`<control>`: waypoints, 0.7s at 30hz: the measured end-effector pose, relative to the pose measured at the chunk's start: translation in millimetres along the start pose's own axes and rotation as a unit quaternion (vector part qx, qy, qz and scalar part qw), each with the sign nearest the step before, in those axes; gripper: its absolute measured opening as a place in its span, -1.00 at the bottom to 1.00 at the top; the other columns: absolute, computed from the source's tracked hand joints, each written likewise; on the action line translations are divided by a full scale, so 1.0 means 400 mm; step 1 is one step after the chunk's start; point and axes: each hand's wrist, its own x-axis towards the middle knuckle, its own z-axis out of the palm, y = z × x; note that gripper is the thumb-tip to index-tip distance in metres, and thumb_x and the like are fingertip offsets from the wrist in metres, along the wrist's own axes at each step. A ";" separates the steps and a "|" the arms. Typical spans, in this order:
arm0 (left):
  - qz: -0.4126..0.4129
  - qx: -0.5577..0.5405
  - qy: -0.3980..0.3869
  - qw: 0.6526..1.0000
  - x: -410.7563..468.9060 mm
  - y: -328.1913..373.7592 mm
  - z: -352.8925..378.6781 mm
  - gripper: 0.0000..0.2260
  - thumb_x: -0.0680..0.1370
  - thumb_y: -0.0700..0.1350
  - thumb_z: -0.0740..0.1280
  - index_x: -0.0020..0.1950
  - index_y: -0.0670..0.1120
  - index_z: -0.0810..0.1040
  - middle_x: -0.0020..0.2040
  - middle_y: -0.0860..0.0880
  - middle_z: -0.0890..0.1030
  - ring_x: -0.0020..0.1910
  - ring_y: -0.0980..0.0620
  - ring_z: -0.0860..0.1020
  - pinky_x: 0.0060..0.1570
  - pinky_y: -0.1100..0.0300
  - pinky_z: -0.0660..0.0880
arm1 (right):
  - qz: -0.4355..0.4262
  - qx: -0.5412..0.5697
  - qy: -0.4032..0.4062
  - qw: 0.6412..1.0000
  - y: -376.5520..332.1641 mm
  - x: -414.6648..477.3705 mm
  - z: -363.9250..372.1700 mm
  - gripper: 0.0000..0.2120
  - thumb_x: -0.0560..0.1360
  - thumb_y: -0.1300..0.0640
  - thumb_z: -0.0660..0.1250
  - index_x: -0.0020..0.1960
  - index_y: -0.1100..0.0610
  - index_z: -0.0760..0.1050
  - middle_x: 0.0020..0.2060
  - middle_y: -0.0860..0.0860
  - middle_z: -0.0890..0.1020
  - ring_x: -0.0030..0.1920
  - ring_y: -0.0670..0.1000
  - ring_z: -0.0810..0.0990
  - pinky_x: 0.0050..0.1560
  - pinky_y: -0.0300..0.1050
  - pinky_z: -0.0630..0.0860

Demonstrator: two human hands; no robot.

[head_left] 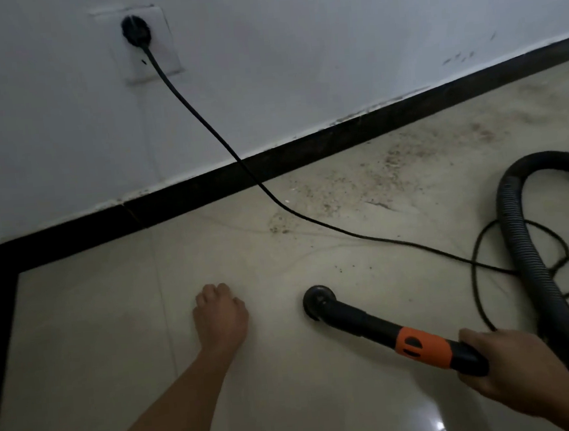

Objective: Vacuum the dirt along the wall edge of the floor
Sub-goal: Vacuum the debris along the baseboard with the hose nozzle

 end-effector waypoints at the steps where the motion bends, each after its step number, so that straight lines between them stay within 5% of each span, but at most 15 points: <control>1: 0.010 0.014 0.006 1.000 -0.017 0.008 0.021 -0.67 0.58 -0.09 0.20 0.31 -0.19 0.43 0.33 -0.24 0.39 0.31 -0.21 0.34 0.23 -0.03 0.33 | 0.007 -0.009 -0.004 1.000 0.023 -0.006 -0.003 -0.72 0.40 -0.32 0.22 -0.23 -0.15 0.26 -0.36 -0.12 0.51 -0.36 -0.16 0.44 -0.44 -0.32 0.24; 7: 0.030 0.023 0.008 0.999 -0.041 -0.005 0.062 -0.57 0.63 -0.08 0.13 0.49 -0.18 0.27 0.51 -0.29 0.20 0.49 -0.25 0.15 0.41 -0.08 0.15 | 0.057 0.001 0.045 0.997 0.100 0.015 -0.035 -0.77 0.41 -0.19 0.40 -0.20 -0.12 0.39 -0.40 -0.10 0.53 -0.36 -0.15 0.52 -0.39 -0.28 0.33; 11: 0.028 0.030 -0.001 0.999 -0.043 -0.014 0.073 -0.55 0.64 -0.08 0.11 0.52 -0.18 0.23 0.52 -0.30 0.17 0.51 -0.26 0.12 0.43 -0.11 0.10 | -0.003 -0.034 -0.004 0.999 0.146 -0.033 -0.013 -0.71 0.36 -0.17 0.42 -0.28 -0.21 0.29 -0.46 -0.15 0.49 -0.43 -0.19 0.45 -0.45 -0.38 0.16; 14: 0.027 0.032 0.005 0.999 -0.046 -0.009 0.079 -0.55 0.64 -0.09 0.09 0.52 -0.19 0.21 0.52 -0.31 0.16 0.51 -0.28 0.11 0.44 -0.13 0.08 | 0.045 -0.015 0.019 0.999 0.233 -0.092 0.001 -0.61 0.17 -0.09 0.57 -0.34 -0.22 0.32 -0.58 -0.21 0.39 -0.54 -0.27 0.34 -0.47 -0.45 0.11; 18: 0.019 0.040 -0.003 0.999 -0.052 -0.001 0.077 -0.53 0.66 -0.07 0.04 0.55 -0.19 0.14 0.54 -0.30 0.10 0.53 -0.26 0.06 0.47 -0.10 0.04 | 0.188 0.039 0.027 0.981 0.383 -0.156 0.032 -0.76 0.28 -0.04 0.54 -0.30 -0.14 0.46 -0.53 -0.09 0.54 -0.45 -0.12 0.55 -0.37 -0.08 0.53; 21: 0.008 0.038 -0.002 0.999 -0.061 0.021 0.071 -0.52 0.66 -0.08 0.04 0.55 -0.21 0.12 0.54 -0.31 0.09 0.53 -0.27 0.05 0.47 -0.11 0.02 | 0.204 0.051 0.035 0.977 0.375 -0.159 0.033 -0.79 0.33 -0.05 0.51 -0.29 -0.14 0.46 -0.52 -0.08 0.55 -0.45 -0.13 0.55 -0.34 -0.08 0.54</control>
